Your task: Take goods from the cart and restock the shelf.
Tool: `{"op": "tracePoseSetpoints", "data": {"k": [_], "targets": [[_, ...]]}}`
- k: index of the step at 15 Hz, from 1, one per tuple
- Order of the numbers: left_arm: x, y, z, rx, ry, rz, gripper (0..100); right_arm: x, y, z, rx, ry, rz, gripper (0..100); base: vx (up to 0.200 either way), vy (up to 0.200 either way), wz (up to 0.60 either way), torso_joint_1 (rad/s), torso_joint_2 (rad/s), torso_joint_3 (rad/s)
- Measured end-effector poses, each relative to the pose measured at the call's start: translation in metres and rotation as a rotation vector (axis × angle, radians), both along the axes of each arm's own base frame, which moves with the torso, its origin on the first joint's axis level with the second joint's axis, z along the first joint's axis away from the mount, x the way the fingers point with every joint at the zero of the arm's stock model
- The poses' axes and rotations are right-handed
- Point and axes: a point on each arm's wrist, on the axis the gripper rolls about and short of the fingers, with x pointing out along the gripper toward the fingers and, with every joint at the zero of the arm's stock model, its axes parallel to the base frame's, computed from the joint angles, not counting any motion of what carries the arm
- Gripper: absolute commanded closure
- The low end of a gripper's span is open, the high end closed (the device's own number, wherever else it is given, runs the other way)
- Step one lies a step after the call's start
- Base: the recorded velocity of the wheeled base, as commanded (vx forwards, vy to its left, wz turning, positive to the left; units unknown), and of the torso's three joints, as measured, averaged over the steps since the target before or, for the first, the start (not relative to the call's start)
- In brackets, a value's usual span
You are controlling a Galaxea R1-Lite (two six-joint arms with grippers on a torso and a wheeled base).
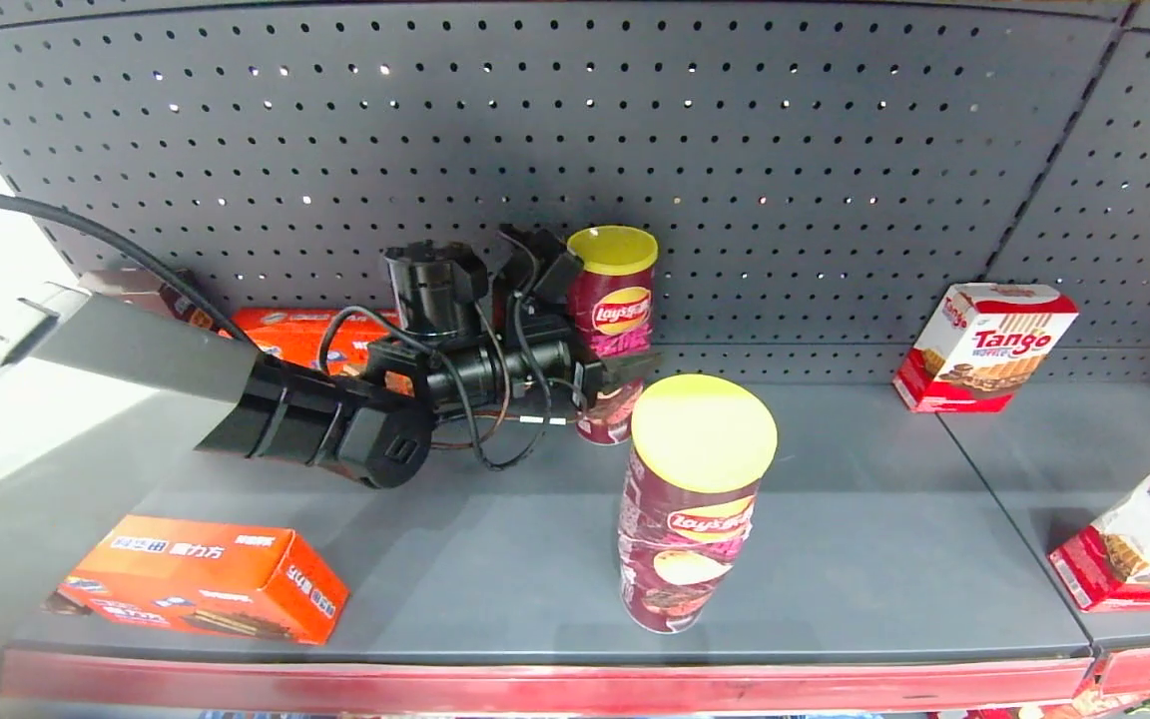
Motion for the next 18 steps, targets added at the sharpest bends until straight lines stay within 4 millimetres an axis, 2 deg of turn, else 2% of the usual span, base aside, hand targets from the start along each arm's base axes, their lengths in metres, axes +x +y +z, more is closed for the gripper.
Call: {"op": "tracePoseSetpoints", "data": {"k": [3, 7, 14, 18], "targets": [[0.000, 0.003, 0.000, 0.004, 0.009, 0.009, 0, 0.000, 0.000, 0.000, 0.000, 0.000, 0.000, 0, 0.000, 0.000, 0.00, 0.000, 0.00, 0.000], [-0.011, 0.013, 0.012, -0.001, 0.002, 0.020, 0, 0.000, 0.000, 0.000, 0.000, 0.001, -0.001, 0, 0.000, 0.000, 0.00, 0.000, 0.00, 0.000], [-0.070, 0.050, 0.014, 0.039, 0.087, 0.049, 0, 0.000, 0.000, 0.000, 0.000, 0.002, 0.000, 0, 0.000, 0.000, 0.00, 0.000, 0.00, 0.000], [-0.095, 0.072, 0.020, 0.097, 0.163, 0.266, 0, 0.000, 0.000, 0.000, 0.000, 0.001, 0.000, 0, 0.000, 0.000, 0.00, 0.000, 0.00, 0.000]]}}
